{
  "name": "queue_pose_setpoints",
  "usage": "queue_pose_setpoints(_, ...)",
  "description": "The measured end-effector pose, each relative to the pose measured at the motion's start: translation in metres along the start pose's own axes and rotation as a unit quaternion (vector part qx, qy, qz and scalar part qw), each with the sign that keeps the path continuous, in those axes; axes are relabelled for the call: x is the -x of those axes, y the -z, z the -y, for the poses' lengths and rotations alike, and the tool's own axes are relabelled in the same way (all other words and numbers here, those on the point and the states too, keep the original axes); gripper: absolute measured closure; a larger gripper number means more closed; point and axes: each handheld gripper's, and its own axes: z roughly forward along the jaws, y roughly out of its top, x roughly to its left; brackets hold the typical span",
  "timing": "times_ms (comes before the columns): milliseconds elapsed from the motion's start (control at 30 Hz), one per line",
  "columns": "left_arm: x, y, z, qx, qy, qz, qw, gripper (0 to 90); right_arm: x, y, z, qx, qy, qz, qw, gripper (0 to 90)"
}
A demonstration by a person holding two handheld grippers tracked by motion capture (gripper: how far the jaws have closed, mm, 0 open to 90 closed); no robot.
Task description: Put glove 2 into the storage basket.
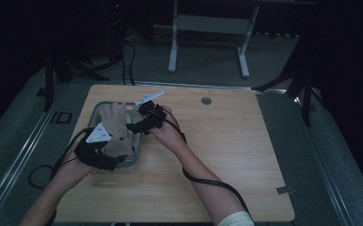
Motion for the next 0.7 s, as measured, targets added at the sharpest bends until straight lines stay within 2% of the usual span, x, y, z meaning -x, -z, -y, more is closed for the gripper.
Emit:
queue_pose_setpoints(100, 0.008, -0.006, -0.003, 0.013, 0.004, 0.018, 0.9998, 10.8, -0.001, 0.009, 0.007, 0.000, 0.014, 0.010, 0.9999, 14.1)
queue_pose_setpoints(200, 0.016, -0.015, -0.007, 0.013, 0.001, 0.018, 0.9998, 10.8, -0.001, 0.016, 0.014, -0.002, 0.027, 0.015, 0.9995, 14.1)
queue_pose_setpoints(333, 0.027, -0.025, -0.012, 0.023, 0.002, 0.032, 0.9992, 10.8, 0.000, 0.028, 0.025, -0.003, 0.041, 0.021, 0.9989, 14.1)
queue_pose_setpoints(500, 0.041, -0.036, -0.017, 0.029, -0.002, 0.048, 0.9985, 10.8, 0.007, 0.037, 0.038, -0.011, 0.038, 0.028, 0.9988, 14.3)
queue_pose_setpoints(700, 0.053, -0.049, -0.020, 0.037, 0.005, 0.068, 0.9970, 10.8, 0.020, 0.046, 0.064, -0.023, 0.026, 0.034, 0.9988, 14.6)
